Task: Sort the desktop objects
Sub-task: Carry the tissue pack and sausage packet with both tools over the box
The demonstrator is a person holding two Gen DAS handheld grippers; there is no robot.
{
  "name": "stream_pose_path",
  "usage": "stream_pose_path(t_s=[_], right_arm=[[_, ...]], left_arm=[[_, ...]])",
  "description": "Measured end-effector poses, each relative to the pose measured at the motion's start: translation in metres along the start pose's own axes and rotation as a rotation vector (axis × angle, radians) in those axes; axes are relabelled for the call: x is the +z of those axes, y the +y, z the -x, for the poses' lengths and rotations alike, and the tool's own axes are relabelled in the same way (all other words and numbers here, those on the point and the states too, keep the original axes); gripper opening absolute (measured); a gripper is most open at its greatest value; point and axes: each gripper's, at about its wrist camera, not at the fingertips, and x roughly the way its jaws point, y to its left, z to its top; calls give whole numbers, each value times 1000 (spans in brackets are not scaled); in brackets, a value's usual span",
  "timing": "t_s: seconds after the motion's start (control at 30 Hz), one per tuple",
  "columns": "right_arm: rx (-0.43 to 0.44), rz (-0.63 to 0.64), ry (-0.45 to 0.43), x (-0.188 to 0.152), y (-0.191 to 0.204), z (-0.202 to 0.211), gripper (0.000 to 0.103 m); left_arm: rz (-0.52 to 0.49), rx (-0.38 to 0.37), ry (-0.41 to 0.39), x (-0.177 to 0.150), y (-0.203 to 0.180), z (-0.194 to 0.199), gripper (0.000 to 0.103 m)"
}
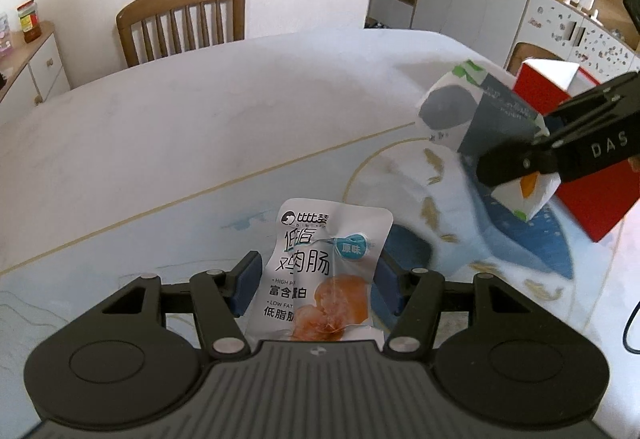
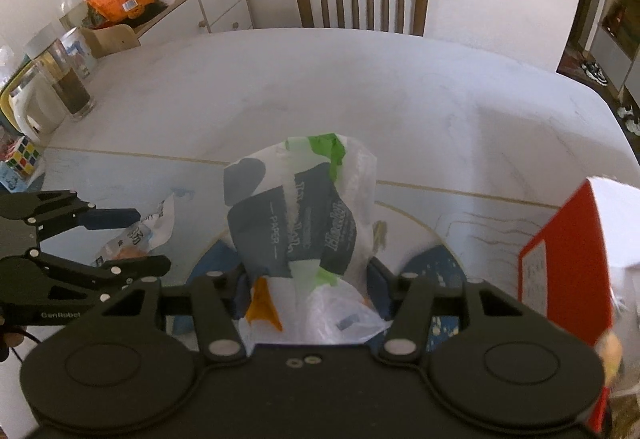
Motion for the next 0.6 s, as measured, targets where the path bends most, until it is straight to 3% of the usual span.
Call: stream_pose_path(t_s=[0.6], right_arm=[[8, -87, -63, -38, -11, 78, 56]], left_arm=[[-31, -89, -72, 12, -54, 57, 60]])
